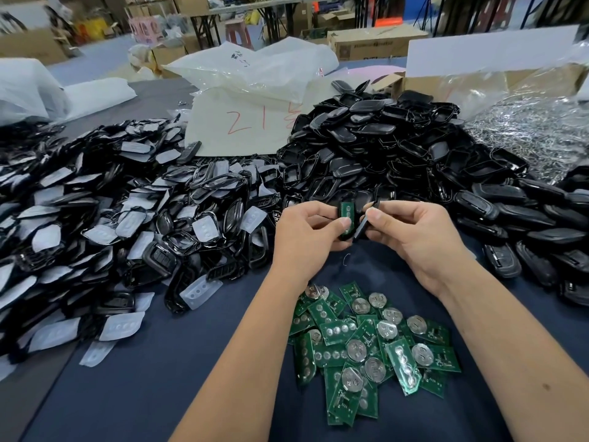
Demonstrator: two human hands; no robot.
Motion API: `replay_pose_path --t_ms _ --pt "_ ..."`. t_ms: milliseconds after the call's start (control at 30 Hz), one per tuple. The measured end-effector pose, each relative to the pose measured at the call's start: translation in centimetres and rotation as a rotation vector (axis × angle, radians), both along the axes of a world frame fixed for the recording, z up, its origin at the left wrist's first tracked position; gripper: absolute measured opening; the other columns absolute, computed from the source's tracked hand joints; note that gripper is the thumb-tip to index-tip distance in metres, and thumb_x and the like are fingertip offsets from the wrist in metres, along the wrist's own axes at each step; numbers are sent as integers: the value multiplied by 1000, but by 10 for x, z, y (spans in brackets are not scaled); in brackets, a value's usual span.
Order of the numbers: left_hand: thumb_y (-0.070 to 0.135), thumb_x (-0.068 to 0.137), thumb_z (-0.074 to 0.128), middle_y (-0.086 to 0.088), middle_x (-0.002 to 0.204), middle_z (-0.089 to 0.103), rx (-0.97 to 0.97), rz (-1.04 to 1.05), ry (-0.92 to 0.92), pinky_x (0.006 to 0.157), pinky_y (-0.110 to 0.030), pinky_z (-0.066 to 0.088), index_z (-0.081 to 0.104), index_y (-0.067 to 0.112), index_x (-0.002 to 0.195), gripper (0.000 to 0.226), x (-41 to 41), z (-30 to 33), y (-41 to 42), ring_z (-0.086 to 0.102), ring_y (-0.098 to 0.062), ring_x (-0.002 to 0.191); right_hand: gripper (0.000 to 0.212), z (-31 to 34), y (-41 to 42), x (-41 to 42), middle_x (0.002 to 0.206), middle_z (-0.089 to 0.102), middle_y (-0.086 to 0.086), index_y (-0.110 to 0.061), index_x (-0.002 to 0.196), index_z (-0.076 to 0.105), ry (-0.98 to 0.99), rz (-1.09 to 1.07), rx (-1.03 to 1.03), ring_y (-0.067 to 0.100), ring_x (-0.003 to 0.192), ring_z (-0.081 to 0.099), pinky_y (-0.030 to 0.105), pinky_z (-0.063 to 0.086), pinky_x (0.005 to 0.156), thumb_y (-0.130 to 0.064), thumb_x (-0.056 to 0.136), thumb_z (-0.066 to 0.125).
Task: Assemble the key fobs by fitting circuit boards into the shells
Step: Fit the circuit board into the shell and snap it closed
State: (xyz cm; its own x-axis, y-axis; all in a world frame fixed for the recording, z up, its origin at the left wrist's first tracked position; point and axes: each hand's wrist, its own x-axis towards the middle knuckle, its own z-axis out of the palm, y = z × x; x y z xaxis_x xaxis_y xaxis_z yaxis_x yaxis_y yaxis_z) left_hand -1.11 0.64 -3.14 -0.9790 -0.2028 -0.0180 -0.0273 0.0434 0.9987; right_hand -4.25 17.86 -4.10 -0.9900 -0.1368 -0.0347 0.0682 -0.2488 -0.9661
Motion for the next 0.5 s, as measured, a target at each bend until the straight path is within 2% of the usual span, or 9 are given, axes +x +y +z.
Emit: replay_pose_path --t_ms 167,267,500 --pt "3 88 79 -8 81 77 -200 -22 114 66 -28 64 79 10 92 8 2 -3 5 76 -18 73 33 -2 -5 2 95 80 11 -13 93 82 47 -63 93 19 86 77 24 61 75 -31 66 88" --pt "5 90 78 -5 84 77 -234 -28 115 70 -31 65 80 10 97 9 1 -5 6 75 -20 77 25 -1 -6 1 92 81 8 -16 91 81 36 -95 95 17 83 78 21 61 72 -26 70 89" --pt "10 97 71 -1 89 78 -297 -57 154 71 -26 62 81 10 104 13 -1 -5 7 75 -15 78 14 -1 -7 2 92 80 12 -15 90 82 54 -98 118 24 88 79 23 62 74 -19 79 89"
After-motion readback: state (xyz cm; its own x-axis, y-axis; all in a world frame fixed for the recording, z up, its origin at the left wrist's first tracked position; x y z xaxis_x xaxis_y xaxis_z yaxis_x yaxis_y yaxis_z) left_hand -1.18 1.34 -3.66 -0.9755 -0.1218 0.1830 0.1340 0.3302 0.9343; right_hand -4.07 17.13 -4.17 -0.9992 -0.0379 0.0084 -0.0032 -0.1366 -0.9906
